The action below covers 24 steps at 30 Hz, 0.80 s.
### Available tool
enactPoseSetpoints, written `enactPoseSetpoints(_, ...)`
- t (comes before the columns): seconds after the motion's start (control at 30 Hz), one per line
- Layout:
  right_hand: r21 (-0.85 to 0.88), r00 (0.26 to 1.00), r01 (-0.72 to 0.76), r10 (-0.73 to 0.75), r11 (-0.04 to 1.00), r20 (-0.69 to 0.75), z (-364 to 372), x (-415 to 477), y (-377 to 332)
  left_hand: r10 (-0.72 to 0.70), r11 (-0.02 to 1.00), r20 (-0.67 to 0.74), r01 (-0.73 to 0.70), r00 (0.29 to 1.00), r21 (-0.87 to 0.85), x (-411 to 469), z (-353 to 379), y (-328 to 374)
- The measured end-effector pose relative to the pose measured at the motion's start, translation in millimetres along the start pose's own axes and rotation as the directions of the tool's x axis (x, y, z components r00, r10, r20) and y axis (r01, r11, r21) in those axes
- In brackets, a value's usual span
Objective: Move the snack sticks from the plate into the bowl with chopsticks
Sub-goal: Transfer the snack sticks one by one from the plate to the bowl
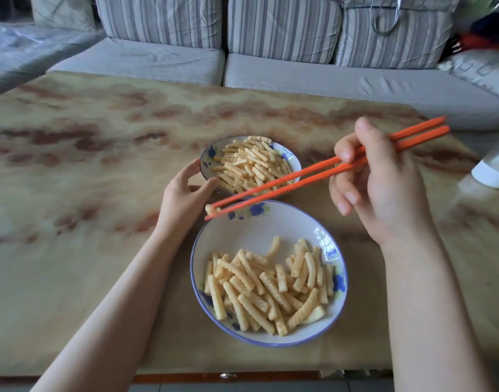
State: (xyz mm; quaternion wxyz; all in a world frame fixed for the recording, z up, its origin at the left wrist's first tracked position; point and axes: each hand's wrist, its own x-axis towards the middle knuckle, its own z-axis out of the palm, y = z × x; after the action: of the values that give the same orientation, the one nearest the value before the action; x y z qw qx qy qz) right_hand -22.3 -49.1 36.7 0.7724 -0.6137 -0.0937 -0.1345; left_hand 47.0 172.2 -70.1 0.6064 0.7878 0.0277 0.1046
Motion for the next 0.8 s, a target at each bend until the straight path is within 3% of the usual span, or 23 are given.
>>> enactPoseSetpoints(0.1,0.089,0.981,0.065,-0.047,0.994,-0.189,0,5,4,-0.035,0.999,-0.012,0.034,0.999,-0.022,0,1,-2)
enactPoseSetpoints(0.27,-0.05,0.933,0.096,-0.107,0.994,-0.344,9,11,22,-0.037,0.999,-0.009,0.037,0.999,-0.03,0,1,-1)
enactPoseSetpoints(0.57,-0.215,0.952,0.037,-0.1,0.976,-0.29,17,27,54,-0.01,1.0,-0.006,0.01,1.0,-0.029,-1,1,0)
enactPoseSetpoints(0.8,-0.234,0.953,0.087,-0.149,0.968,-0.264,8,25,45,0.017,1.0,-0.014,-0.017,1.0,-0.024,-2,2,2)
